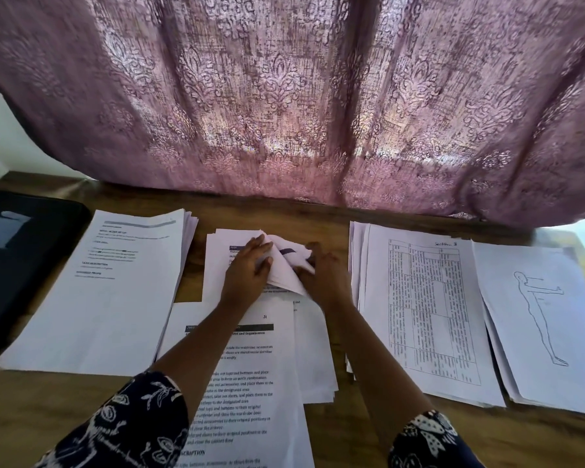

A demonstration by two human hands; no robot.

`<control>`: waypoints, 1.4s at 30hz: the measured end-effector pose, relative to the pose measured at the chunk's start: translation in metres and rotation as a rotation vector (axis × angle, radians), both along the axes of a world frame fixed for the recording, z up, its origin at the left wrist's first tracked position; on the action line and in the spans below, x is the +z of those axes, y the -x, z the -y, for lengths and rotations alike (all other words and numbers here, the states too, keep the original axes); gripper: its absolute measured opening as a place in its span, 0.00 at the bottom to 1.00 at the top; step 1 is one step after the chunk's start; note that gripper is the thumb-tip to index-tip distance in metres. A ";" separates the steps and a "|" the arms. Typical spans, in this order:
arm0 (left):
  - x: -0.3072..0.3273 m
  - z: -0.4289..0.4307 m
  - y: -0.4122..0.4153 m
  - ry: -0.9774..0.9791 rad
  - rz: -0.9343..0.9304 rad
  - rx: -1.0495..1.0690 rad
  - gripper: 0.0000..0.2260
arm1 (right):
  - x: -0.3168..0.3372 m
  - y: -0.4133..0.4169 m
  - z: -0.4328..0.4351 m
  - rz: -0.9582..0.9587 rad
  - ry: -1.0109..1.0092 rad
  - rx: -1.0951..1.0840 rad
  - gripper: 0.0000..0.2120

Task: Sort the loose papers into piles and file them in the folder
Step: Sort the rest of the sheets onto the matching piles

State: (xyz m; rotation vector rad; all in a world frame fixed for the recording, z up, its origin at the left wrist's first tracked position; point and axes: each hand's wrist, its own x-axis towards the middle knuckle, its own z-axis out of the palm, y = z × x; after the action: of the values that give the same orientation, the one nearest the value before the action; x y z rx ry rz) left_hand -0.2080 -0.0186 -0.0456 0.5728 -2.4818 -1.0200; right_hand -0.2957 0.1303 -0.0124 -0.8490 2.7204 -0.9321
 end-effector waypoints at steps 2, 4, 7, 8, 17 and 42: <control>0.001 -0.001 0.000 -0.025 -0.019 0.017 0.17 | 0.002 -0.009 -0.003 0.146 0.152 -0.152 0.27; 0.002 -0.001 -0.001 -0.040 -0.031 0.029 0.16 | 0.002 -0.013 -0.006 0.300 0.220 -0.259 0.25; 0.005 -0.003 -0.002 -0.036 -0.033 0.036 0.15 | 0.008 -0.014 -0.007 0.369 0.187 -0.264 0.13; 0.009 -0.003 -0.003 -0.008 -0.031 0.038 0.16 | 0.010 -0.013 -0.008 0.369 0.174 -0.254 0.10; 0.060 0.019 0.019 0.600 -0.047 -0.292 0.31 | 0.034 0.008 -0.022 0.346 0.237 -0.385 0.11; 0.038 -0.018 -0.060 0.343 0.487 -0.112 0.37 | 0.193 0.037 -0.082 -0.401 0.152 -0.143 0.09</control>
State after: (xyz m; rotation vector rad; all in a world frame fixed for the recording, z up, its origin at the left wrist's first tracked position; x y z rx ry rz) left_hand -0.1480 -0.0004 -0.0072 0.6328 -3.0547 -0.5056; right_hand -0.3326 0.2126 0.1805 -0.9709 3.1176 -1.1139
